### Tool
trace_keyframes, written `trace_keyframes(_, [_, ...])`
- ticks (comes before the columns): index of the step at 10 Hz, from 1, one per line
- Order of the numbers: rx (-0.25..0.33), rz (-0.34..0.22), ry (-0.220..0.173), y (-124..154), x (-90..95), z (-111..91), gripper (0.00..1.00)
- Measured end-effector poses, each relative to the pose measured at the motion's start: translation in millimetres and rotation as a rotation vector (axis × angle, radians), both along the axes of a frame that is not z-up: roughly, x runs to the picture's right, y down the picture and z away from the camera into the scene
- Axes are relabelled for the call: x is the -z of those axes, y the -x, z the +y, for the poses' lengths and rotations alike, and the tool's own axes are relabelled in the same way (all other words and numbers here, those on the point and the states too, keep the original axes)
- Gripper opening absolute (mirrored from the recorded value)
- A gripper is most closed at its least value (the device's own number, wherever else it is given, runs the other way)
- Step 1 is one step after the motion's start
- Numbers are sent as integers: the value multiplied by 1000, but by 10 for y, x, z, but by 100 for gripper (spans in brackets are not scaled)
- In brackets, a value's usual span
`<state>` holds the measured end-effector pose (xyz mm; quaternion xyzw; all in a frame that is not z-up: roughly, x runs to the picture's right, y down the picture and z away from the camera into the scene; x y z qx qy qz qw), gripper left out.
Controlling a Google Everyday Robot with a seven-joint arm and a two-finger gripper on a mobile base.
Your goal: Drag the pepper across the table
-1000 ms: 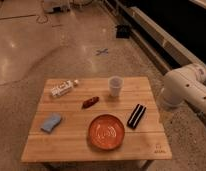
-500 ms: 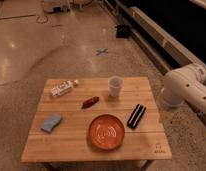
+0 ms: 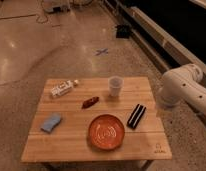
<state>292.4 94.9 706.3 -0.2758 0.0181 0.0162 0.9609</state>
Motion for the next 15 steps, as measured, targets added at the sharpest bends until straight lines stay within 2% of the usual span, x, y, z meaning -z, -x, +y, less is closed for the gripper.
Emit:
trace_keyframes(2, [-8,7,11,119,55,95,41])
trace_keyframes(4, [-5,1,4,313,45,87,41])
trace_keyframes(8, [-4,6,9,58,67,94,41])
trace_keyframes(11, [-4,0,2,317,-67,50,41])
trace_keyframes(13, [-2,5,7,350,-61,47,41])
trace_keyframes(15, [-2,6,4,174,-49,55,41])
